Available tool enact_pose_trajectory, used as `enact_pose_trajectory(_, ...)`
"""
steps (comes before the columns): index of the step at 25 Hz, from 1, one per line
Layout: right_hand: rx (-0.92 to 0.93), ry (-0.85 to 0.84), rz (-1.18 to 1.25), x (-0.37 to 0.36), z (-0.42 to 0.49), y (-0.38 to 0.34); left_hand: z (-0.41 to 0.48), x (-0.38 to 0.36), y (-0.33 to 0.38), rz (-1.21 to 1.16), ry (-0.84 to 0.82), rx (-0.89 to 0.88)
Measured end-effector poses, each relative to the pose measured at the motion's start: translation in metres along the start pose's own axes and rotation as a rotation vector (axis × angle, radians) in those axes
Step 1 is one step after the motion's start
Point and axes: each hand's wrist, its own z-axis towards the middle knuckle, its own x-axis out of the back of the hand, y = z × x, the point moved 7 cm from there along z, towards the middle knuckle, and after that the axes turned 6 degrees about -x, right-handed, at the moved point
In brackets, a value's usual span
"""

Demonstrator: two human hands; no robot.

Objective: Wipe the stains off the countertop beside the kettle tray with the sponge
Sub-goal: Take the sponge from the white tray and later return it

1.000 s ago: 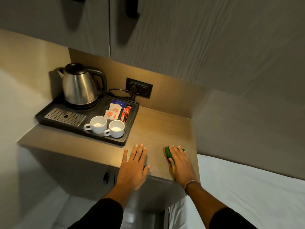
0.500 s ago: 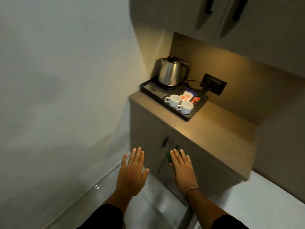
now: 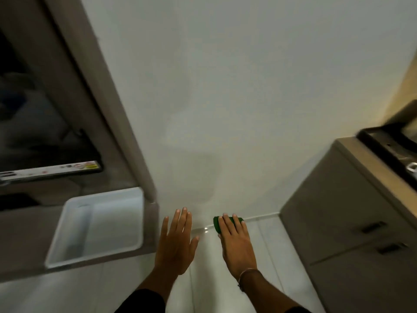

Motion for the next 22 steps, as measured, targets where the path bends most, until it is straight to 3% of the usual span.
enact_pose_trajectory(2, 0.070, -0.030, 0.022, -0.024, 0.010, -0.064, -0.023, -0.006, -0.060, -0.004, -0.024, 0.079)
enact_pose_trajectory(7, 0.043, -0.060, -0.051, -0.029, 0.037, -0.087, -0.023, 0.013, -0.071, 0.053, -0.028, 0.069)
enact_pose_trajectory(12, 0.117, -0.131, -0.004, -0.088, 0.098, -0.200, -0.017, -0.003, -0.201, 0.143, -0.093, 0.183)
enact_pose_trajectory(22, 0.040, -0.260, -0.105, -0.178, 0.140, -0.231, 0.004, -0.047, -0.259, 0.021, -0.124, 0.135)
